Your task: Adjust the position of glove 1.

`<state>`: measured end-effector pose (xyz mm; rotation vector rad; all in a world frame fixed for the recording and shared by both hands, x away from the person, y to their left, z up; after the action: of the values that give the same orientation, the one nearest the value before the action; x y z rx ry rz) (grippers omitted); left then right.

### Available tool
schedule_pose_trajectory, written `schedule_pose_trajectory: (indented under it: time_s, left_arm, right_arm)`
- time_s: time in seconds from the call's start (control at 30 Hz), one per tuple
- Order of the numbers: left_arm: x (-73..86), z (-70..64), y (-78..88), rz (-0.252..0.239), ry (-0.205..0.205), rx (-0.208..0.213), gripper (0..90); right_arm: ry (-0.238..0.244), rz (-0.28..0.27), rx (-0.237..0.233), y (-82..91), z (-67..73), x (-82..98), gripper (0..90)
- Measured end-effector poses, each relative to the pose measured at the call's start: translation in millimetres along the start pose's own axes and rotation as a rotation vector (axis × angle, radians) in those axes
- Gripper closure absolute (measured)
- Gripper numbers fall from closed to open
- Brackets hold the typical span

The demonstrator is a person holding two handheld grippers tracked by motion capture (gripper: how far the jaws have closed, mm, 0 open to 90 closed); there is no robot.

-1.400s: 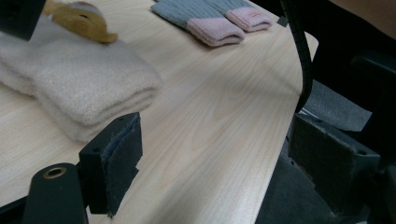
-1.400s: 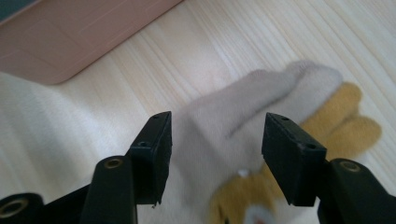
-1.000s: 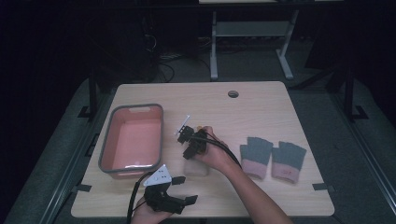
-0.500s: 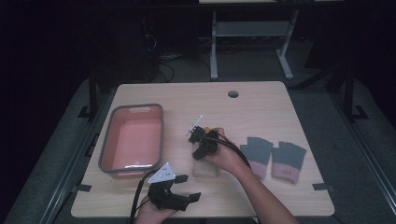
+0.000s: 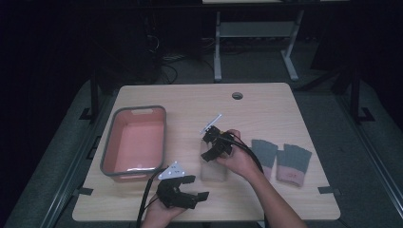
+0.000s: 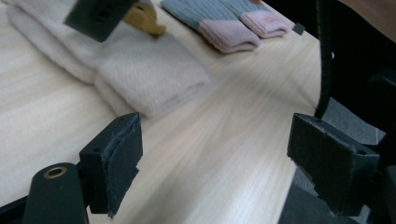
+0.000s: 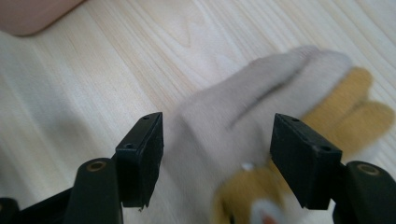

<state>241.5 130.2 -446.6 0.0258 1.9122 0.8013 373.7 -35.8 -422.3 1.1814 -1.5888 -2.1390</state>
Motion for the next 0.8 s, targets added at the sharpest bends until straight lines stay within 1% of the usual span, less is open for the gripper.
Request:
schedule_pose_trajectory:
  time_s: [0.07, 0.13, 0.17, 0.2, 0.23, 0.37, 0.4, 0.43, 0.47, 0.5, 0.57, 0.6, 0.67, 0.7, 0.73, 0.8]
  left_arm:
    - [-5.9, 2.5, -2.5, 0.0, 0.007, -0.008, 17.9]
    - [-11.9, 5.0, -5.8, -0.001, 0.018, -0.022, 18.2]
    - [-14.9, 7.4, -7.7, 0.002, 0.012, -0.025, 18.2]
    - [-17.2, 7.8, -10.5, -0.001, 0.035, -0.025, 18.4]
    - [-19.5, 10.0, -12.6, 0.008, 0.026, -0.027, 18.4]
    - [-24.5, 16.5, -22.7, 0.023, 0.039, -0.046, 18.5]
    - [-25.2, 18.7, -24.4, 0.025, 0.048, -0.051, 18.9]
    - [-25.9, 20.7, -26.4, 0.025, 0.065, -0.052, 19.4]
    - [-26.8, 23.9, -28.4, 0.032, 0.068, -0.061, 19.7]
    - [-27.4, 25.0, -30.1, 0.03, 0.081, -0.066, 20.6]
    - [-28.8, 27.8, -33.9, 0.035, 0.116, -0.072, 21.3]
    - [-29.3, 29.2, -35.4, 0.04, 0.126, -0.079, 22.1]
    - [-30.4, 32.0, -38.5, 0.047, 0.145, -0.085, 24.1]
    - [-30.7, 33.5, -40.2, 0.052, 0.157, -0.086, 25.2]
    - [-31.2, 35.3, -41.4, 0.06, 0.155, -0.095, 25.6]
    - [-31.5, 37.8, -43.5, 0.066, 0.177, -0.106, 27.9]
  right_arm:
    - [-0.028, -0.015, -0.021, 5.7, -4.3, 3.4, 33.7]
    - [-0.069, -0.037, -0.047, 13.1, -9.4, 8.3, 33.7]
    - [-0.084, -0.049, -0.056, 16.0, -12.1, 11.1, 33.8]
    - [-0.103, -0.059, -0.066, 18.7, -14.3, 13.9, 34.0]
    - [-0.117, -0.067, -0.071, 21.1, -16.6, 17.1, 34.0]
    - [-0.166, -0.096, -0.081, 29.3, -24.6, 30.5, 33.9]
    - [-0.181, -0.102, -0.087, 31.1, -26.5, 33.8, 33.9]
    - [-0.196, -0.108, -0.093, 32.7, -28.4, 37.1, 34.0]
    - [-0.213, -0.115, -0.095, 33.7, -30.1, 40.3, 34.0]
    - [-0.225, -0.124, -0.101, 34.9, -32.1, 44.4, 34.1]
    - [-0.247, -0.134, -0.103, 35.4, -33.4, 49.8, 34.1]
    - [-0.253, -0.138, -0.107, 35.4, -34.2, 52.8, 34.1]
    - [-0.282, -0.141, -0.119, 35.0, -35.7, 58.1, 34.4]
    - [-0.286, -0.156, -0.128, 34.1, -37.3, 60.9, 35.0]
    - [-0.299, -0.155, -0.135, 33.7, -37.9, 63.3, 35.2]
    - [-0.323, -0.152, -0.148, 31.9, -38.5, 67.4, 36.0]
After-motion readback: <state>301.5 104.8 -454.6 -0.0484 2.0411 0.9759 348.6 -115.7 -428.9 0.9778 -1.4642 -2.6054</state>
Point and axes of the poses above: each handheld gripper's, and its own axes: y roughly backward along the jaws, x roughly out of its underside, z roughly to its left, the point moved 1 cm from there along -y, roughly forward along the jaws, and after that the axes turned 6 degrees about -y, right-handed, at the moved point
